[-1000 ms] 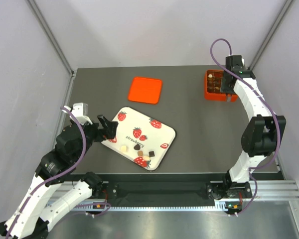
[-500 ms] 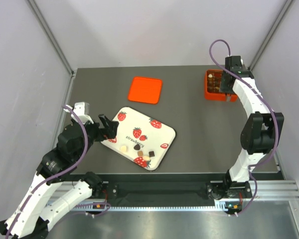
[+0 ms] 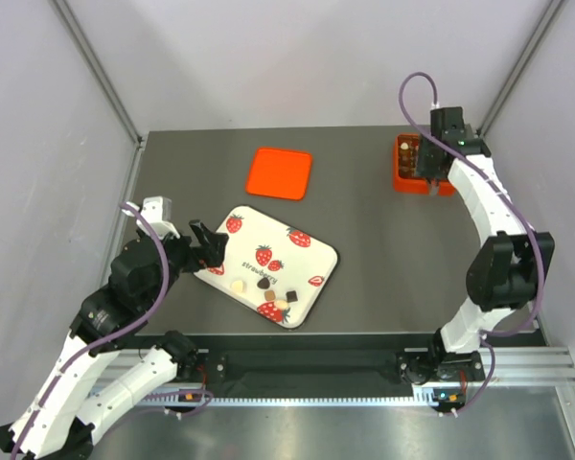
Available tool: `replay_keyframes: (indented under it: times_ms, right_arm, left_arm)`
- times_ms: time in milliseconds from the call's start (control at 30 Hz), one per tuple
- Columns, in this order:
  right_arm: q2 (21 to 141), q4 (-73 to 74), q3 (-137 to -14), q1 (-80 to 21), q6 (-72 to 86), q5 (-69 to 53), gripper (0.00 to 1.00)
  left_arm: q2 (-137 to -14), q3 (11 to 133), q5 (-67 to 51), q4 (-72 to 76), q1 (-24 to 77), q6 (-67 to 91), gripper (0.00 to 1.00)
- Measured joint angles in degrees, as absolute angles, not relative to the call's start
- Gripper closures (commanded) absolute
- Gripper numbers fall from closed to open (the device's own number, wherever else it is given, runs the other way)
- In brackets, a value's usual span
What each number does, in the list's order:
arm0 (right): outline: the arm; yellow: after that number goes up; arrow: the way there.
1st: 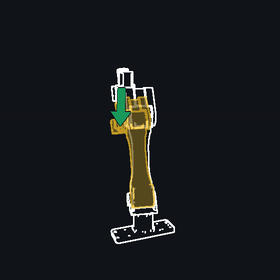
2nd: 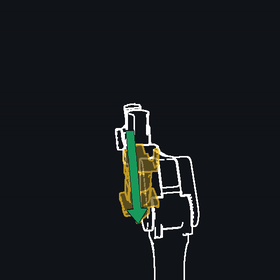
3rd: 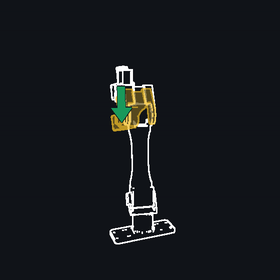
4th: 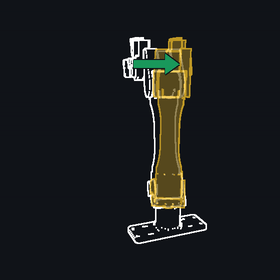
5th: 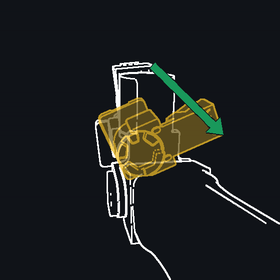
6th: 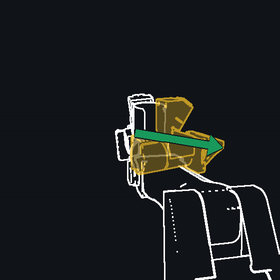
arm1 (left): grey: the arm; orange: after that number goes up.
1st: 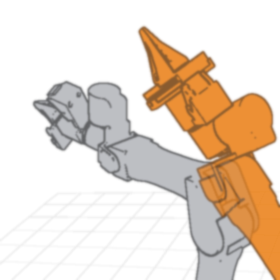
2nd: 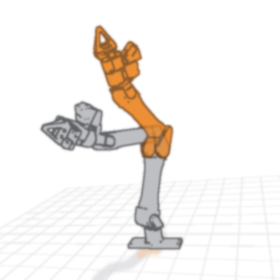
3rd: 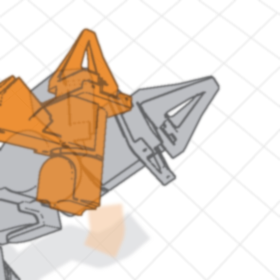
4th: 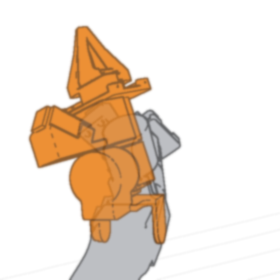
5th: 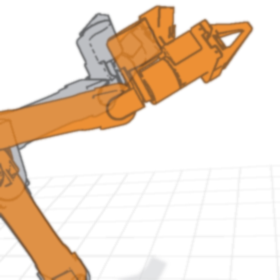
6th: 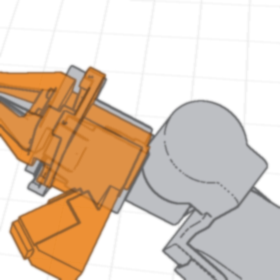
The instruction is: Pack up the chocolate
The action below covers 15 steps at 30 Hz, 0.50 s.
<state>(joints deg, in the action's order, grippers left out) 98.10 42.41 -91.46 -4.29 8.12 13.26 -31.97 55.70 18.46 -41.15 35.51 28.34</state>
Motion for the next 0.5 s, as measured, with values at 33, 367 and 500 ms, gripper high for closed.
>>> replay_keyframes:
  times_ms: [33, 367, 500]
  right_arm:
    - [96.2, 42.1, -90.0, -5.6, 8.1, 13.0, 0.59]
    - [75.9, 32.0, -68.6, -30.0, 7.7, 3.9, 0.59]
    - [74.1, 28.0, -62.7, -38.7, 7.4, 3.3, 0.58]
  left_arm:
    - [-31.9, 55.7, 18.4, -41.1, 35.5, 28.3, 0.02]
    - [-31.1, 55.8, 18.7, -41.2, 35.5, 28.1, 0.02]
    - [-31.1, 56.1, 18.7, -41.2, 35.5, 28.0, 0.02]
